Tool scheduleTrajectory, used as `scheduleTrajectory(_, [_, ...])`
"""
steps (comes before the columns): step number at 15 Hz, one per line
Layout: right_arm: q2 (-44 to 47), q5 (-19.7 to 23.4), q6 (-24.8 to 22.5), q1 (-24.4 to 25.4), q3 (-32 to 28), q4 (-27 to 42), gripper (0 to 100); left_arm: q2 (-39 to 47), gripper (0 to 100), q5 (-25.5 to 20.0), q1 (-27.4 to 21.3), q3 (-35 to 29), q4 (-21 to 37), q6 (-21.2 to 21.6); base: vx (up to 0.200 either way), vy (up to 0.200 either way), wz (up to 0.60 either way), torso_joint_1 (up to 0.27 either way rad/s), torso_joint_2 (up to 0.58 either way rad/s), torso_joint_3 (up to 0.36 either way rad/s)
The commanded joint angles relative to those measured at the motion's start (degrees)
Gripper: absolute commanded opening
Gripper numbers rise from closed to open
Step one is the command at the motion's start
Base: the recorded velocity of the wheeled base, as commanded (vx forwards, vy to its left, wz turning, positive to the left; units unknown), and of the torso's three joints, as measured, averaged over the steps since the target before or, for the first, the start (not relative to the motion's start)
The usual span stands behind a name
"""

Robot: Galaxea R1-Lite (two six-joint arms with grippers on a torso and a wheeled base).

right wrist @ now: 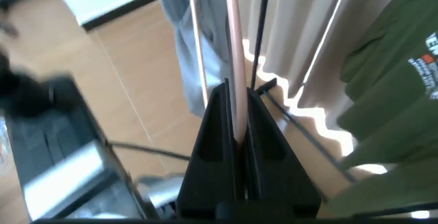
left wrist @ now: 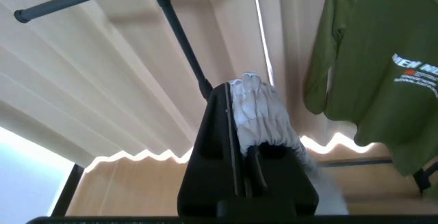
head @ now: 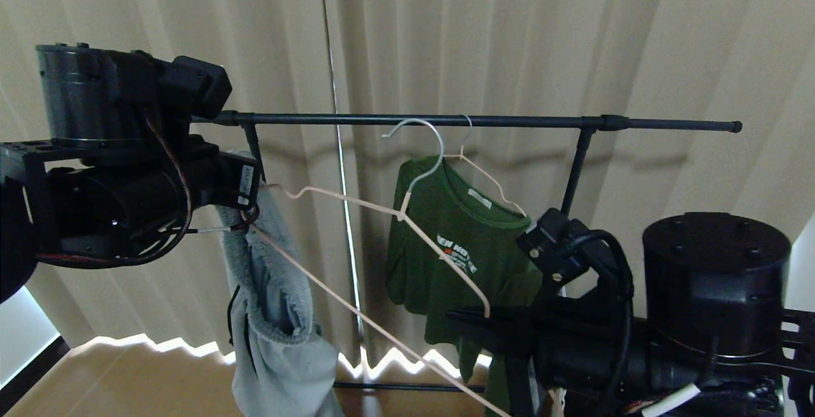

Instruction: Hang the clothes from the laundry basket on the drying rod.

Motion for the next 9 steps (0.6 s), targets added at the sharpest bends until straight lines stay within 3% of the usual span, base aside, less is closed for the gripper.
scheduleTrajectory(1, [3.26,-1.58,1.57,1.25,-1.32,0.1,0,0.31,0,0.03,0.14,-0.68,-0.25,-0.31,0.0,0.0,0.0,0.0,0.0,0.0])
scheduleTrajectory(7, [6.96,-8.7,7.9,3.54,-3.79,-0.34,0,0.48,0,2.76,0.31,-1.38,0.54,-1.54,0.0,0.0,0.0,0.0,0.0,0.0])
scheduleTrajectory(9, [8.19,-9.23,10.01,3.54,-6.07,0.1,0,0.39,0,3.9,0.23,-1.47,2.3,-1.54,0.0,0.0,0.0,0.0,0.0,0.0])
